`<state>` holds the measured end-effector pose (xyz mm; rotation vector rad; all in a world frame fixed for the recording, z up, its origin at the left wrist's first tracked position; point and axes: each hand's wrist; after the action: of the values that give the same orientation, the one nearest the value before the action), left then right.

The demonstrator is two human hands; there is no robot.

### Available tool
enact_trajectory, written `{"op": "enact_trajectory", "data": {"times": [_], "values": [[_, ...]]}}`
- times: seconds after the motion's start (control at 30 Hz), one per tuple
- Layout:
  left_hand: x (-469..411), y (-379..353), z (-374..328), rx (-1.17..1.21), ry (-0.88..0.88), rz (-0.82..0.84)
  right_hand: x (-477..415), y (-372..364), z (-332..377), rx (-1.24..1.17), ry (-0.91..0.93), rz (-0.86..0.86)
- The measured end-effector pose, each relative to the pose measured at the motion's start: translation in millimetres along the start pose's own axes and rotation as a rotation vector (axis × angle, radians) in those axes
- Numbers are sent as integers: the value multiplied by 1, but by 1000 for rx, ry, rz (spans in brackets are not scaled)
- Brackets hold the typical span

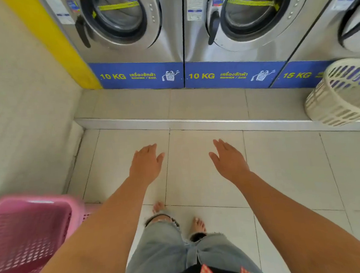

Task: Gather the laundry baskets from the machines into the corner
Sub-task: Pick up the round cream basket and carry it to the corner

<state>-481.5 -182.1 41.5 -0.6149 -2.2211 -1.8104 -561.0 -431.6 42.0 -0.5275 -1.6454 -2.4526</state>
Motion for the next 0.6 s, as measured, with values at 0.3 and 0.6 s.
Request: {"op": "enact_trajectory", "data": {"times": [0.3,0.6], "values": [[-78,7,-135,-157,-215,99,0,35,-111,-159,-268,-71],[-172,19,-259,-235,-355,158,-39,94,-207,-264,-477,-155]]}}
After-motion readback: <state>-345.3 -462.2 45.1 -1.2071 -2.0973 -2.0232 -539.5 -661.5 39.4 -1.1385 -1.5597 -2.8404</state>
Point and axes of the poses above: each hand's wrist, its own x-axis away from the middle knuckle, its own y-axis out of the back of the hand, z = x × y, and after that the axes turned 6 degrees about y, right-handed
